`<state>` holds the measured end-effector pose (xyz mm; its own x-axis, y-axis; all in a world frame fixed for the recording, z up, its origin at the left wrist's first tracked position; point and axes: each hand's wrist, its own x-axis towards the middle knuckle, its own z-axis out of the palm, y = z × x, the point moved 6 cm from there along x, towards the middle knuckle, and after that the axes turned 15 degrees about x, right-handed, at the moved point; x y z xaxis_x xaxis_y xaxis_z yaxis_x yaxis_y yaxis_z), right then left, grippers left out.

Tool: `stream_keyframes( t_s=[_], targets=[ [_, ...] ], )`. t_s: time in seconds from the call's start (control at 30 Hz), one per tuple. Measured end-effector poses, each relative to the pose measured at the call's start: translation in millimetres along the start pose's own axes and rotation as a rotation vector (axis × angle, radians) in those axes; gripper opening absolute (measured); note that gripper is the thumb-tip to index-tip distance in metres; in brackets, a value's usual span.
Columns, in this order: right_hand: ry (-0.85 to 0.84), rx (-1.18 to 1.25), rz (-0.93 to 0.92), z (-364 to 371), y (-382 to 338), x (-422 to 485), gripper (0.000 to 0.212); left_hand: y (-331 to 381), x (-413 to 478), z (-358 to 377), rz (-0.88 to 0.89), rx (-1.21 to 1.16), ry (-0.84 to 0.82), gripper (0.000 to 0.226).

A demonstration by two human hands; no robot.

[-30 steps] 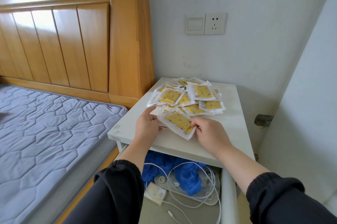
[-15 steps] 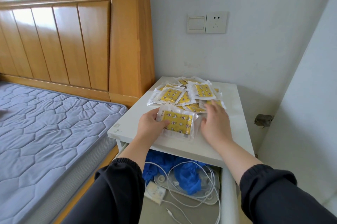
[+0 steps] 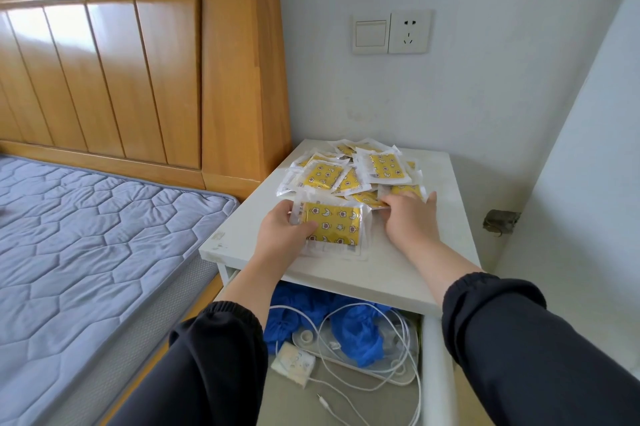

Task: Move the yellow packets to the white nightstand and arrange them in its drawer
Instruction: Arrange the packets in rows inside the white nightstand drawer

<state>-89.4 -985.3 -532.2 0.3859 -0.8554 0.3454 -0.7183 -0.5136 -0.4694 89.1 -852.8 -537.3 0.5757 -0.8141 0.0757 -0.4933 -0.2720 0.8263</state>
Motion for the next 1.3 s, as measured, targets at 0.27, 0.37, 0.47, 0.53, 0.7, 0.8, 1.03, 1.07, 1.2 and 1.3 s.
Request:
stream_keyframes(
  t_s=[0.27, 0.37, 0.47, 0.53, 0.7, 0.8, 1.03, 1.07, 1.2, 1.3],
  targets=[
    [0.175, 0.162, 0.034, -13.7, 8.2, -18.4, 0.032, -8.4, -2.1, -10.5, -0.078, -0.164, 0.176, 0.028],
    [0.244, 0.278, 0.052, -28.0, 9.7, -35.1, 0.019, -11.7, -4.7, -11.8, -0.080, -0.177, 0.222, 0.034],
    [0.303, 0.362, 0.053, -37.3, 10.2, -52.8, 0.019, -11.8, -4.6, -11.2, -0.073, -0.156, 0.216, 0.040],
    [0.341, 0.423, 0.071, -42.2, 13.1, -64.1, 0.019, -11.7, -4.0, -10.8, -0.068, -0.146, 0.212, 0.043],
    [0.344, 0.427, 0.176, -50.2, 21.6, -80.6, 0.019, -11.3, -4.3, -10.6, -0.064, -0.126, 0.208, 0.047],
    [0.421, 0.456, 0.194, -57.7, 21.9, -84.7, 0.026, -11.5, -3.8, -10.1, -0.063, -0.104, 0.208, 0.049],
    [-0.031, 0.102, 0.477, -42.7, 38.9, -29.9, 0.064, -11.5, -3.1, -8.7, -0.044, -0.052, 0.205, 0.050],
    [-0.115, 0.043, 0.534, -40.9, 43.2, -24.0, 0.073, -11.7, -2.9, -8.6, -0.045, -0.050, 0.204, 0.050],
    [-0.344, -0.107, 0.558, -44.3, 34.4, -14.8, 0.077, -11.9, -1.7, -8.3, -0.033, -0.054, 0.205, 0.048],
    [-0.314, -0.017, 0.568, -46.6, 33.2, -16.5, 0.050, -13.1, -1.1, -8.0, -0.043, -0.046, 0.203, 0.049]
  ],
)
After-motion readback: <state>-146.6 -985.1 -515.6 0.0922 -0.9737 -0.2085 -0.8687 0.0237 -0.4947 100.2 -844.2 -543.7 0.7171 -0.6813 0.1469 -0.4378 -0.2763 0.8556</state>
